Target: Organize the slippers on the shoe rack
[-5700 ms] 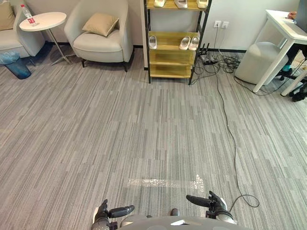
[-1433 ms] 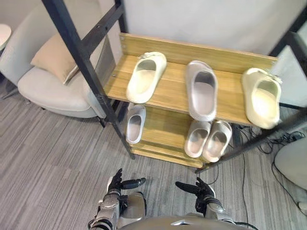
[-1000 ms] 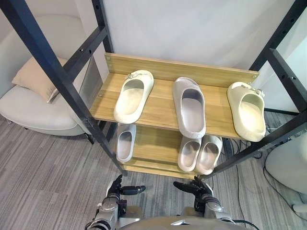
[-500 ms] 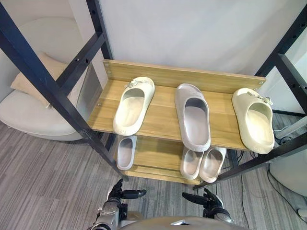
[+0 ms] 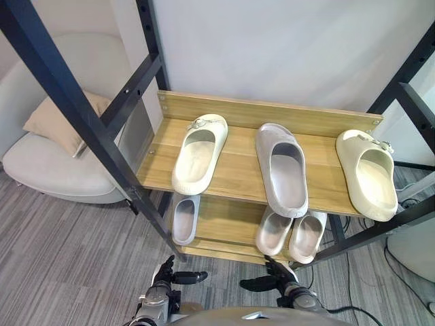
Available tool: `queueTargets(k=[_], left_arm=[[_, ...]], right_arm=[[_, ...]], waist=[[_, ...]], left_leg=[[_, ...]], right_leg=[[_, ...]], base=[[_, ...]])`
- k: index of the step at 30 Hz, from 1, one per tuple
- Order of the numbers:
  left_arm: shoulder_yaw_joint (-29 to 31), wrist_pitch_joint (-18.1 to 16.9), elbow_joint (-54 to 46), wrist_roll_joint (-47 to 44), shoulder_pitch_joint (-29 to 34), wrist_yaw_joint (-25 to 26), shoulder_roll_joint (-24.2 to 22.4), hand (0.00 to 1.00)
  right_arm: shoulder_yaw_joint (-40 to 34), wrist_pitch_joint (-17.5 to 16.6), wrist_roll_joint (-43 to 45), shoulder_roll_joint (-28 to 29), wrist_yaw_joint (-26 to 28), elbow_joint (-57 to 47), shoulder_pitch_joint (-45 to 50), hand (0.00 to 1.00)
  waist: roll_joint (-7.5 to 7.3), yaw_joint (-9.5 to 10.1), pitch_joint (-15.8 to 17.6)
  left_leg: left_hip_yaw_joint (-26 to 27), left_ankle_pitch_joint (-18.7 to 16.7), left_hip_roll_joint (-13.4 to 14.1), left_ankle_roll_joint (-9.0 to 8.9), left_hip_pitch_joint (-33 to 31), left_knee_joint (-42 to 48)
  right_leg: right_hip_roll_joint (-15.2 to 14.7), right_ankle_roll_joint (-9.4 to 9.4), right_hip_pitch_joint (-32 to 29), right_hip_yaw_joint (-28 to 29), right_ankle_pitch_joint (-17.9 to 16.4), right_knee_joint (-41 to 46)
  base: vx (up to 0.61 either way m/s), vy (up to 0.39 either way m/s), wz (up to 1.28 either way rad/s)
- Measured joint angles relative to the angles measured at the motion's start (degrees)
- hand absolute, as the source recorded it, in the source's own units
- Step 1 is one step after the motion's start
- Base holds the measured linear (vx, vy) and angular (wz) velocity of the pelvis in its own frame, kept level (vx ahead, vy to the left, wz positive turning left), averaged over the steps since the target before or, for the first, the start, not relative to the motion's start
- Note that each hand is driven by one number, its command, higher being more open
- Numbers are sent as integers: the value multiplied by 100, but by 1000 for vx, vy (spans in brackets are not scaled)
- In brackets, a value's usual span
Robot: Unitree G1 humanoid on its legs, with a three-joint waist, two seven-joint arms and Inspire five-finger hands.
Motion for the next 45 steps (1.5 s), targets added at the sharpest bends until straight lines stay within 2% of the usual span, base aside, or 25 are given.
queueTargets(k=[1,4,8,11,13,17,20,24,27,28,34,37,45], left_arm=[[-32,0,-24,29,-15,1,1,100],[-150,-2,-62,38,-71,13,7,100],[-169,-9,-71,36,-110,57,40,100],[-196,-9,-71,35,-136,74,100,100],[-208,-9,-72,31,-141,102,102,100],[-222,-10,-84,12,-163,134,117,100],[-230,-10,-89,-44,-168,150,123,100],[-264,-28,-88,-86,-170,146,131,100],[-281,-80,-83,-86,-169,136,131,100],[-284,-89,-79,-85,-170,130,131,100],[-509,-130,-61,-85,-191,109,180,100],[-520,-132,-5,-86,-196,65,192,100],[-866,-195,128,-130,-280,59,223,100]], right_arm=[[423,1,-1,23,171,-162,-48,100],[1001,13,-2,223,508,-365,-100,100],[1393,74,58,220,618,-585,-377,100],[1608,161,199,213,630,-808,-559,100],[1646,171,290,214,638,-920,-596,100],[1888,179,292,261,649,-1468,-723,100],[2054,230,503,-3,656,-1933,-722,100],[2089,211,770,-297,671,-3069,-711,100],[2074,85,797,-380,693,-3863,-710,100],[2067,-76,953,-434,786,-4280,-710,100],[1998,-250,1192,-624,853,-5116,-713,100],[1984,-325,1239,-690,852,-5576,-719,100],[1735,-808,1158,-743,608,-6826,-730,100]], waist=[[-3,33,2],[-27,196,-10],[-86,264,-2],[-171,275,34],[-175,292,37],[-212,372,56],[-218,387,71],[-187,358,119],[-179,353,124],[-176,352,125],[-172,322,125],[-170,245,125],[-102,210,113]], left_leg=[[-63,14,-4,18,-49,-4],[-200,37,-25,35,-127,-16],[-360,176,-112,67,-306,-22],[-461,262,-191,98,-368,-23],[-477,272,-197,99,-376,-30],[-513,514,-209,48,-397,-271],[-593,670,-180,-3,-401,-451],[-590,726,-103,-65,-405,-488],[-587,740,-57,-92,-411,-513],[-589,738,-35,-104,-408,-517],[-592,732,-22,-113,-407,-511],[-589,725,-18,-119,-398,-482],[-591,714,9,-134,-378,-433]], right_leg=[[4,6,-21,-46,8,-13],[4,20,-22,-162,39,-56],[-49,14,-114,-267,172,-110],[-111,16,-126,-326,174,-117],[-115,16,-130,-327,174,-117],[-137,16,-263,-305,177,-109],[-122,28,-347,-335,195,-54],[-53,-1,-382,-305,239,-47],[-11,-6,-409,-292,242,-36],[12,-10,-408,-292,240,-42],[27,-42,-398,-274,220,-23],[26,-67,-410,-239,198,45],[41,-108,-420,-220,166,168]], base=[[-71,-25,18],[-84,-11,21],[-104,29,21],[-120,43,18],[-108,23,8],[-149,-13,4],[-119,-41,10],[-63,-24,-3],[-9,-8,-1],[0,0,0],[15,-7,0],[0,0,0],[-31,1,-1]])
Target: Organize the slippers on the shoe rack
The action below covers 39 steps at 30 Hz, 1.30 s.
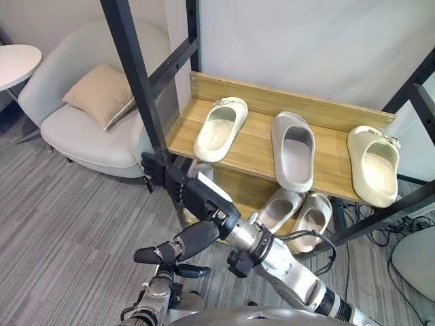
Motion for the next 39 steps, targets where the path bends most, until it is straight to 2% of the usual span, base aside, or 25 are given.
queueTargets(k=[4,10,19,28,34,39], left_arm=[[-89,-7,60,-20,-4,4,-17,100],[-260,-7,102,-18,17,75,-34,100],[-281,-10,87,-4,70,129,-82,100],[-247,-17,26,33,142,147,-82,100],[-189,-19,-43,99,184,57,-86,100],[-106,-18,-145,197,247,-2,-98,100]], right_arm=[[-484,-234,-143,5,-353,-531,1,100],[-1150,-629,-898,178,-1156,-1013,3,100],[-1867,-779,-2192,510,-2165,-1258,152,100],[-2713,-659,-3170,537,-2579,-1260,241,100],[-3491,-212,-3908,481,-2676,-1243,480,100],[-3944,-1,-4308,451,-2701,-1183,578,100]], waist=[[53,-62,-38],[148,-240,-73],[257,-316,-93],[262,-383,-91],[263,-435,-89],[264,-461,-87]], left_leg=[[0,2,1,-2,6,11],[8,2,23,-3,19,2],[103,0,62,-6,94,-47],[164,1,69,-5,157,-134],[180,2,78,-4,172,-215],[230,1,95,-3,205,-264]], right_leg=[[-6,1,-28,9,-36,78],[16,-8,-26,24,-44,72],[40,-12,-14,129,-46,67],[40,-11,-14,188,-45,42],[52,-8,-10,195,-43,-37],[67,-8,-3,240,-43,-80]], base=[[0,0,0],[0,0,0],[-1,1,-5],[3,5,-4],[0,0,0],[16,-3,-4]])
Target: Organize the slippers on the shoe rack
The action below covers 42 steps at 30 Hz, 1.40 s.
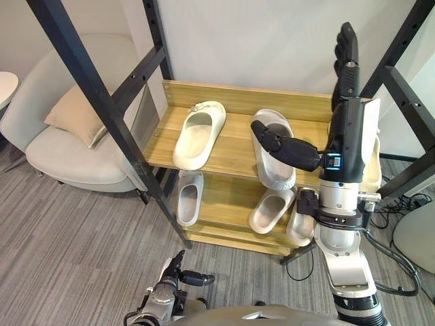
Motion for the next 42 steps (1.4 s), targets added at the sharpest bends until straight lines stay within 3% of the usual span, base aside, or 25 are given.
queueTargets(k=[17,31,42], left_arm=[[339,2,-126,86,142,-277,-25,100],[361,7,-160,69,150,-427,21,100],[364,13,-159,44,149,-439,100,100]], right_arm=[[-726,429,-744,-231,376,579,106,100],[-613,469,-422,-487,846,1311,94,100],[-177,433,-161,-645,947,1778,-333,100]], waist=[[-31,-121,16],[-112,-116,33],[-264,-109,-32]], left_leg=[[157,-1,65,1,139,-180],[186,-2,58,1,114,-217],[76,5,37,2,-59,-217]], right_leg=[[57,0,-14,173,0,-26],[57,39,-34,185,27,-93],[54,63,-98,67,78,-220]], base=[[4,0,-4],[-1,1,-1],[8,-4,5]])
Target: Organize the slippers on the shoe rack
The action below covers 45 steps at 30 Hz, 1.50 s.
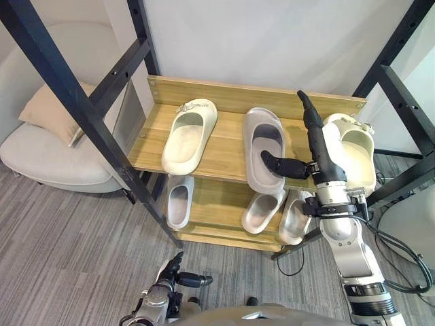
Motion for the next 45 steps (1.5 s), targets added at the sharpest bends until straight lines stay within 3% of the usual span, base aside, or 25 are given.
queueTargets(k=[10,11,26,33,40,45], left_arm=[[-1,0,4,-1,-4,-2,17,100],[-1,0,4,-2,-6,-2,24,100],[-9,-25,-14,-112,-39,1,50,100],[-9,-39,-16,-123,-42,2,50,100],[-4,-40,-44,-122,-54,7,45,100],[0,-37,-44,-113,-51,22,32,100]], right_arm=[[2,-5,224,2,-55,403,-400,100],[-7,-4,238,2,-82,454,-433,0],[-38,3,1707,-29,-72,2144,-1739,0],[0,-9,2034,-43,52,2168,-1870,0],[229,11,2005,-6,265,1208,-1505,0],[222,-81,1551,88,133,-244,-1410,0]], waist=[[-32,3,13],[-43,2,16],[-84,142,23],[-85,149,33],[-75,156,77],[-44,147,113]], left_leg=[[-78,31,-9,-8,-81,-2],[-99,39,-12,-13,-92,-3],[-181,233,-33,-25,-181,-162],[-189,233,-34,-25,-181,-168],[-197,233,-24,-25,-167,-155],[-182,212,-20,-19,-8,-148]], right_leg=[[1,-10,-16,-82,23,-43],[1,-11,-16,-102,26,-55],[-7,-26,-95,-169,156,-156],[-8,-26,-92,-181,155,-160],[-9,-26,-66,-180,155,-156],[-17,-27,68,-158,153,-126]], base=[[-5,-3,3],[-8,-14,14],[-3,-3,3],[4,0,0],[0,0,0],[-7,5,-2]])
